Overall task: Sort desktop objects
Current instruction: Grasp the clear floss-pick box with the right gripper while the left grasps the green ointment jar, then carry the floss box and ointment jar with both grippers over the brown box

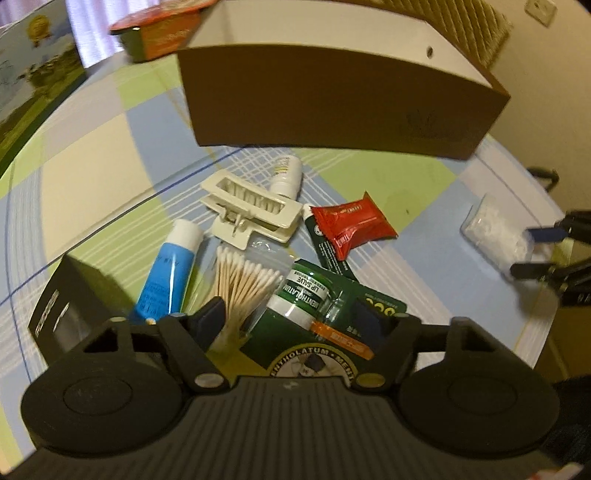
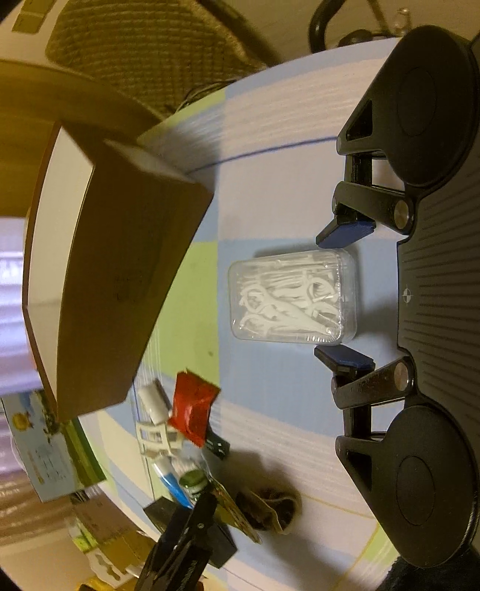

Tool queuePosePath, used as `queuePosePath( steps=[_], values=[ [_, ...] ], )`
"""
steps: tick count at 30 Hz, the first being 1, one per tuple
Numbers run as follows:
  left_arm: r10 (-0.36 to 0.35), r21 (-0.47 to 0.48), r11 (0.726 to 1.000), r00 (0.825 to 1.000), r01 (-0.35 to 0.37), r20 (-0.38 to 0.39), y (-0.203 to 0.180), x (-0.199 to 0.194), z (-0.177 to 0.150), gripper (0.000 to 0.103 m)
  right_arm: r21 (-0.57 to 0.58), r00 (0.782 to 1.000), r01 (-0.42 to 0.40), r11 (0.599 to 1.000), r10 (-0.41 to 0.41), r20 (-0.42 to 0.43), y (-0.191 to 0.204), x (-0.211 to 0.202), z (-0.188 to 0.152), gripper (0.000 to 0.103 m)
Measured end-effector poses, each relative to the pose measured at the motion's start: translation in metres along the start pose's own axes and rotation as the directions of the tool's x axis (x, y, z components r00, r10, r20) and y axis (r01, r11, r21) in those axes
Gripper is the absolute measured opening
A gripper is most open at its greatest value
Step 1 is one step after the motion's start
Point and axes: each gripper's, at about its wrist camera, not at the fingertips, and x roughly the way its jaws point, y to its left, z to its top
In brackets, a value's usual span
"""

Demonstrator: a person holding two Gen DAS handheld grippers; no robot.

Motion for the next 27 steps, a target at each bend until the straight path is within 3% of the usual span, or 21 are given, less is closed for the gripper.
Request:
queuePosePath(
  steps=[3,5,7,13,21,27],
  values=[
    [-0.031,0.022,0.999,1.000,0.031,-0.004,0.001,0.006,0.003,0.059,0.021,1.000,0.009,1.000,-0.009,0.004,-0.005,-0.002,-0.002,0.054],
    [-0.057,0.035,0.998,0.998,0.057,-0.004,0.001,0.009,0.005,0.044,0.031,1.000,0.008,0.999,-0.009,0.006,-0.008,-0.003,-0.003,0.054],
    [-0.072,0.042,0.996,0.997,0.072,-0.010,-0.001,0.014,0.007,0.037,0.038,1.000,0.008,0.999,-0.009,0.006,-0.008,-0.002,-0.002,0.054],
    [-0.068,0.094,0.993,0.997,0.070,-0.023,-0.012,0.023,0.008,0.032,0.049,1.000,0.005,0.999,-0.005,0.004,-0.011,0.001,0.000,0.055],
    [-0.052,0.079,0.995,0.998,0.054,-0.020,-0.019,0.024,0.010,0.033,0.037,1.000,0.019,0.999,-0.019,0.012,-0.011,0.011,0.007,0.062],
    [-0.036,0.082,0.996,0.999,0.039,-0.032,-0.023,0.029,0.011,0.032,0.008,0.999,0.028,1.000,-0.028,0.021,-0.007,0.020,0.011,0.061]
  ],
)
